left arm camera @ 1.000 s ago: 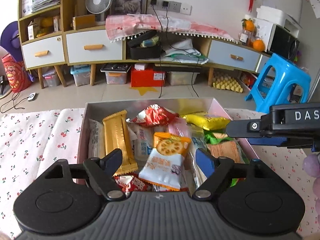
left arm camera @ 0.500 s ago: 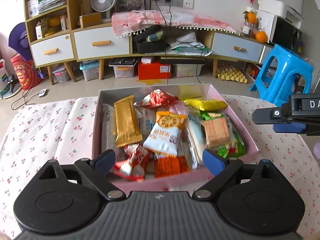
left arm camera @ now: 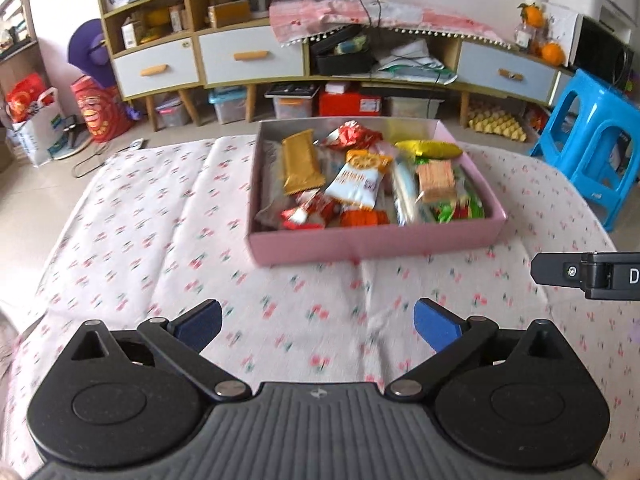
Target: Organize snacks
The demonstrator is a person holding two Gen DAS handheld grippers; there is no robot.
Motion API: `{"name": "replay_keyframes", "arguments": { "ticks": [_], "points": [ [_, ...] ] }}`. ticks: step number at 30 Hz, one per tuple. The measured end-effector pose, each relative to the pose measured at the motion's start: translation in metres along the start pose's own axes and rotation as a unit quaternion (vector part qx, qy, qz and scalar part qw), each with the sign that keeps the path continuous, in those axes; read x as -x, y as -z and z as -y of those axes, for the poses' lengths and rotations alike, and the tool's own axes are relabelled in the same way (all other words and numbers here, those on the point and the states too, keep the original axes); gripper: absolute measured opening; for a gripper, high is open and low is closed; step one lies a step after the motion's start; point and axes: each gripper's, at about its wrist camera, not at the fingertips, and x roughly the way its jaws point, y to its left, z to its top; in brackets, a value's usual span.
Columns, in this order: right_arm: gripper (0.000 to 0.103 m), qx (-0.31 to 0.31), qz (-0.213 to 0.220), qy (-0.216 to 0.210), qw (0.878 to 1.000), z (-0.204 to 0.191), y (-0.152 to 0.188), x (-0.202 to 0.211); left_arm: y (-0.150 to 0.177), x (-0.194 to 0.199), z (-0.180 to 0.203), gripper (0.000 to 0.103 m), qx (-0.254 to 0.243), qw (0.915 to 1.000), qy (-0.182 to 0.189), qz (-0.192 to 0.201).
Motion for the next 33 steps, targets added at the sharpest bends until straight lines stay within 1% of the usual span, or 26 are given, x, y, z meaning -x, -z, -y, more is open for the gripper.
{"name": "replay_keyframes", "arguments": {
  "ticks": [5,10,15,18,20,24,33],
  "points": [
    [0.096,0.002,0.004,0.001,1.0,-0.011,0.014,0.018,0.012,0.016,-0.003,0.103,0.008,1.0,-0.005,-0.002],
    [0.097,0.02,0.01,0.011,1.0,-0.018,0.028,0.021,0.023,0.019,-0.005,0.103,0.014,0.9999,0.0,-0.007],
    [0.097,0.031,-0.002,0.021,0.999,-0.023,0.039,0.016,0.032,0.019,-0.007,0.103,0.03,0.9993,0.003,-0.023],
    [0.097,0.04,-0.009,0.027,0.999,-0.024,0.044,0.015,0.036,0.018,-0.011,0.103,0.039,0.9986,0.001,-0.035],
    [0.097,0.042,-0.014,0.029,0.999,-0.024,0.047,0.015,0.036,0.019,-0.013,0.103,0.041,0.9985,-0.003,-0.036],
    [0.097,0.048,-0.014,0.022,0.999,-0.025,0.052,0.021,0.037,0.023,-0.016,0.103,0.043,0.9985,-0.002,-0.034],
    [0.097,0.04,0.002,0.038,0.998,-0.029,0.047,0.019,0.04,0.022,-0.018,0.103,0.044,0.9983,-0.002,-0.039]
  ]
}}
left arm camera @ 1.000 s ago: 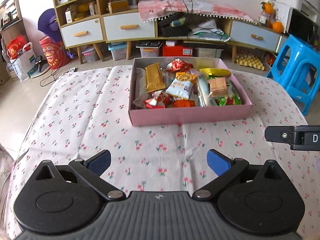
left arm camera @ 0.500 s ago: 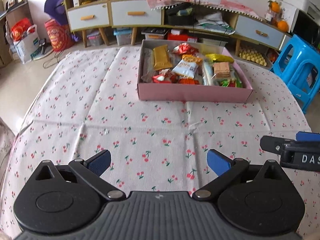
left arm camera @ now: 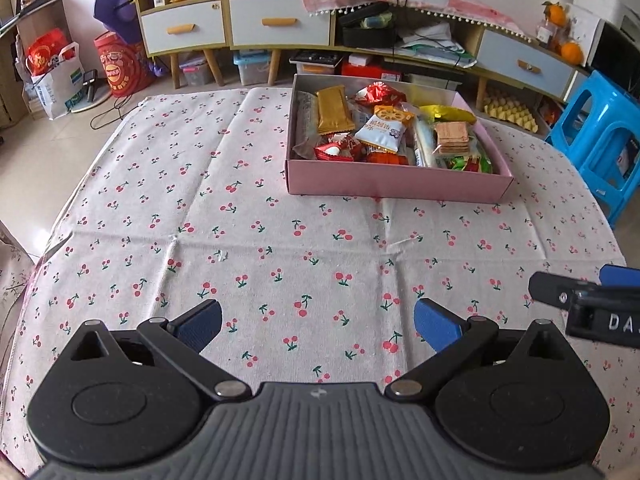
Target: Organize snacks
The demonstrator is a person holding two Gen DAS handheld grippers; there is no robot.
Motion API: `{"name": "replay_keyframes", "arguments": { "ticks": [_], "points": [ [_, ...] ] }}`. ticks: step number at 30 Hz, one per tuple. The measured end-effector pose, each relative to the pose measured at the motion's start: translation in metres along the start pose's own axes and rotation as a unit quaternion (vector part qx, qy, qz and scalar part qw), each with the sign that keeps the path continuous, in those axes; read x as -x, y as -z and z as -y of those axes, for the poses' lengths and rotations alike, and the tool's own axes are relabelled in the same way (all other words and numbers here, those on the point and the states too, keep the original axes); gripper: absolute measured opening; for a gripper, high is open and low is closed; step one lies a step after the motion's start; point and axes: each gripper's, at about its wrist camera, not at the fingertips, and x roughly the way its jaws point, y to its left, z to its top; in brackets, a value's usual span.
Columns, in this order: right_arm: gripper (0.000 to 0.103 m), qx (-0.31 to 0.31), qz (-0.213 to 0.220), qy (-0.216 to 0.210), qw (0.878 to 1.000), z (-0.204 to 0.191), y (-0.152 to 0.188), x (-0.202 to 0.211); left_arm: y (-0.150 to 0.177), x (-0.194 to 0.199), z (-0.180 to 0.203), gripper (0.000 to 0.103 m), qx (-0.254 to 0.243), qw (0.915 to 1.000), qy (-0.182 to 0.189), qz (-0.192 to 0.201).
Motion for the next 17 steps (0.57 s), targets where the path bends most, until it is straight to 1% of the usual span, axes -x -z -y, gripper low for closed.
{"name": "replay_keyframes", "arguments": {
  "ticks": [17],
  "points": [
    [0.097,0.005,0.009,-0.003,1.0,-0.0038,0.0013,0.0049,0.0018,0.0031,0.0064,0.102,-0.011,0.9999,0.009,-0.002]
  ]
}}
